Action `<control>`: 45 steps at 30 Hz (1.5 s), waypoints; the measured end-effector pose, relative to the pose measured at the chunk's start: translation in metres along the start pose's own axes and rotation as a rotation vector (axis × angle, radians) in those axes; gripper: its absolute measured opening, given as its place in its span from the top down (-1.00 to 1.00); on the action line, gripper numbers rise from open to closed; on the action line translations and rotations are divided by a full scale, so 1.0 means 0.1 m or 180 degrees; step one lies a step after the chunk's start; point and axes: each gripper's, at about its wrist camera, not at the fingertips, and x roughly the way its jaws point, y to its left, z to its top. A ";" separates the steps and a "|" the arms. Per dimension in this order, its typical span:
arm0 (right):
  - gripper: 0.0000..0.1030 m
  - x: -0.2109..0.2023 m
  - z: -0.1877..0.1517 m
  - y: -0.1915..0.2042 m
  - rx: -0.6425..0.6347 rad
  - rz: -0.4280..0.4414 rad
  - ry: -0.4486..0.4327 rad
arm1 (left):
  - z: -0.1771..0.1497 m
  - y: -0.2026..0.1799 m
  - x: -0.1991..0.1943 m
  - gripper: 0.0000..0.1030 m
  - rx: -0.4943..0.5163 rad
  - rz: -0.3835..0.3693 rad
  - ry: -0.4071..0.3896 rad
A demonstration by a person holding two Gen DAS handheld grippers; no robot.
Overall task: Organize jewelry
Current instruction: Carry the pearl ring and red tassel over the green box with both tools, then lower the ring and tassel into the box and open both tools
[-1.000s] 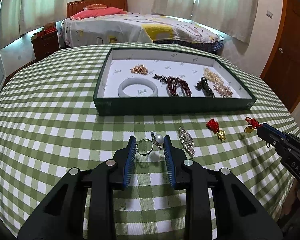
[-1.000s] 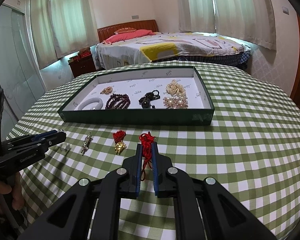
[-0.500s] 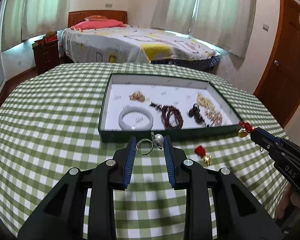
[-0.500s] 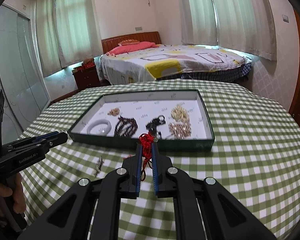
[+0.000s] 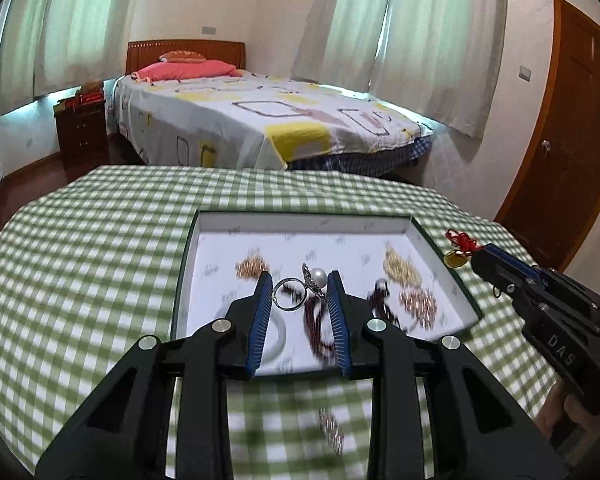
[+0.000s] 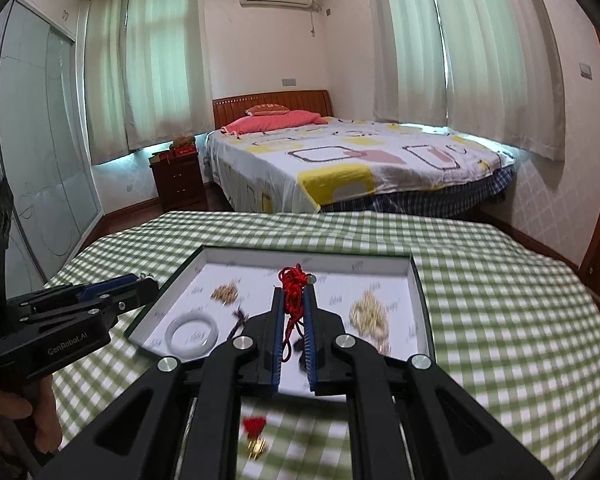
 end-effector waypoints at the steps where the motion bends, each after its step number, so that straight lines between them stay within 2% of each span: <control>1: 0.81 0.03 0.02 0.00 -0.0006 -0.0004 -0.0004 | 0.04 -0.01 0.05 0.46 0.0005 0.0004 -0.0013; 5: 0.81 0.29 0.12 -0.04 -0.0022 -0.0008 0.0035 | 0.19 -0.03 0.30 0.46 0.0021 0.0042 -0.0022; 9: 0.81 0.58 0.13 -0.11 0.0000 -0.0001 0.0177 | 0.27 -0.06 0.64 0.46 0.0037 0.0079 0.0070; 16: 0.81 1.11 0.03 -0.26 0.0122 0.0030 0.0580 | 0.27 -0.07 1.26 0.46 0.0050 0.0162 0.0425; 22: 0.81 1.33 -0.03 -0.27 0.0088 0.0006 0.0847 | 0.23 -0.04 1.64 0.46 0.0000 0.0199 0.0753; 30: 0.81 1.48 -0.03 -0.27 0.0052 -0.0029 0.1001 | 0.22 -0.08 1.76 0.45 0.0085 0.0259 0.0916; 39: 0.79 1.52 -0.03 -0.27 0.0058 -0.0024 0.1067 | 0.24 -0.13 1.76 0.44 0.0148 0.0305 0.0909; 40: 0.78 1.52 -0.03 -0.27 0.0059 -0.0023 0.1067 | 0.24 -0.12 1.76 0.41 0.0147 0.0305 0.0907; 42: 0.63 1.52 -0.03 -0.27 0.0073 -0.0021 0.1062 | 0.24 -0.12 1.75 0.15 0.0135 0.0298 0.0902; 45: 0.53 1.51 -0.03 -0.27 0.0070 -0.0030 0.1042 | 0.24 -0.11 1.72 0.07 0.0134 0.0288 0.0853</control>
